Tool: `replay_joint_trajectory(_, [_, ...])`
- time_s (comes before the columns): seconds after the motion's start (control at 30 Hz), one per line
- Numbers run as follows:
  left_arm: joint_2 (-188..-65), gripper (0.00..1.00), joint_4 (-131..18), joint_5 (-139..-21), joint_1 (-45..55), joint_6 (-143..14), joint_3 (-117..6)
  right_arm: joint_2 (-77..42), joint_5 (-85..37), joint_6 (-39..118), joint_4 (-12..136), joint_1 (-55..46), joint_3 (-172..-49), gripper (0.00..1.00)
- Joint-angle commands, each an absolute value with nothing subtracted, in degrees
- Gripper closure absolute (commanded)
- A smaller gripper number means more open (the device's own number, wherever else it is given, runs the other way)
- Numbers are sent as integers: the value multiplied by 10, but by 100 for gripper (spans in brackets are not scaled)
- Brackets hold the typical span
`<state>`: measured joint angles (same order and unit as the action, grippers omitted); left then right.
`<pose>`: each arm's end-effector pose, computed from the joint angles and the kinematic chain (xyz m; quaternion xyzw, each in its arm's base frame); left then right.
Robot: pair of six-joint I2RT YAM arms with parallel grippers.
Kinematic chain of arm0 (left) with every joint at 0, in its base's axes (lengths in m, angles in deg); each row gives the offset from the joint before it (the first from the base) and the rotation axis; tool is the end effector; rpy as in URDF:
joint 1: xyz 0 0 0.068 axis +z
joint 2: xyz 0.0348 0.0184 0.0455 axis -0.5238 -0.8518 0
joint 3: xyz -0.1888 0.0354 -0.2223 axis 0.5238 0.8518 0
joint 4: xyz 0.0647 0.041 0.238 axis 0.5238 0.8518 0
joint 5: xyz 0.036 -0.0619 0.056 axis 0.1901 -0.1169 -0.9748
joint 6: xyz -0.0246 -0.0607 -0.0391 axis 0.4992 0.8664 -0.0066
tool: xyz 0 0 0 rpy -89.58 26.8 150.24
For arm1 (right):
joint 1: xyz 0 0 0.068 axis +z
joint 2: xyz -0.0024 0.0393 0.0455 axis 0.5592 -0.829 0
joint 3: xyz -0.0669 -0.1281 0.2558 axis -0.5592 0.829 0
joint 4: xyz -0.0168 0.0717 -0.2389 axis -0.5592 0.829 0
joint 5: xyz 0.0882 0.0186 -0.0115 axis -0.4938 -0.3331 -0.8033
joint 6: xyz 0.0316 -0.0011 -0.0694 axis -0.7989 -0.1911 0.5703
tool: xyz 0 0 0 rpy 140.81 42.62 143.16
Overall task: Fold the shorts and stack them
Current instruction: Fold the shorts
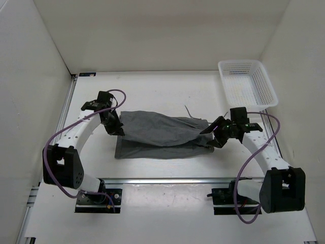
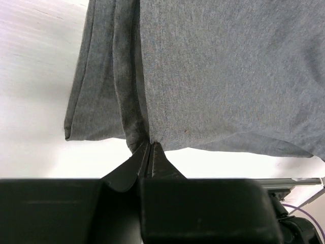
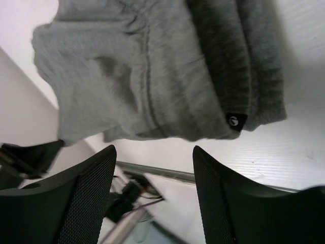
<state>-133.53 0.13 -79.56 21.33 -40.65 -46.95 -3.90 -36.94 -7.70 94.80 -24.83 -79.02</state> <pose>0.2545 -0.0560 0.2449 -0.2047 0.9658 -0.1241 0.1000 0.2166 0.0577 0.2294 0.3141 0.8897 0.2929 0.1551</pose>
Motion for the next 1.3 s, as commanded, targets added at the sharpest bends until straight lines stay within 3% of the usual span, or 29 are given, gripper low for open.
replay_joint_trajectory(0.0, [-1317, 90, 24, -805, 211, -407, -492, -29, -482, -149, 890, -288, -751, 33])
replay_joint_trajectory(0.27, [-1317, 90, 24, -805, 211, -407, -492, -81, -499, -170, 854, -320, -729, 33])
replay_joint_trajectory(0.37, [-1317, 90, 30, -805, 211, -407, -492, -88, -474, -170, 845, -326, -723, 41])
replay_joint_trajectory(0.43, [-1317, 90, 30, -805, 211, -407, -503, -106, -460, -157, 845, -326, -736, 53])
replay_joint_trajectory(0.47, [-1317, 90, 37, -805, 217, -412, -508, -112, -460, -150, 845, -326, -744, 70])
replay_joint_trajectory(0.57, [-1317, 90, 52, -805, 231, -422, -543, -125, -444, -97, 868, -326, -792, 100])
replay_joint_trajectory(0.87, [-1312, 90, 78, -793, 267, -442, -563, -76, -389, 62, 1012, -326, -896, 100])
replay_joint_trajectory(1.1, [-1284, 90, 45, -780, 267, -429, -430, -11, -335, 99, 1045, -278, -784, 100])
replay_joint_trajectory(1.13, [-1284, 88, 38, -780, 267, -420, -415, -11, -342, 99, 1036, -272, -766, 85])
replay_joint_trajectory(1.17, [-1284, 78, 32, -786, 272, -420, -402, -3, -356, 94, 1018, -265, -750, 69])
replay_joint_trajectory(1.2, [-1289, 59, 32, -786, 272, -414, -382, -3, -370, 94, 1011, -251, -738, 53])
replay_joint_trajectory(1.23, [-1289, 51, 25, -780, 277, -414, -376, -14, -389, 94, 1005, -243, -724, 33])
replay_joint_trajectory(1.27, [-1296, 35, 19, -780, 277, -414, -376, -19, -389, 94, 1013, -236, -723, 30])
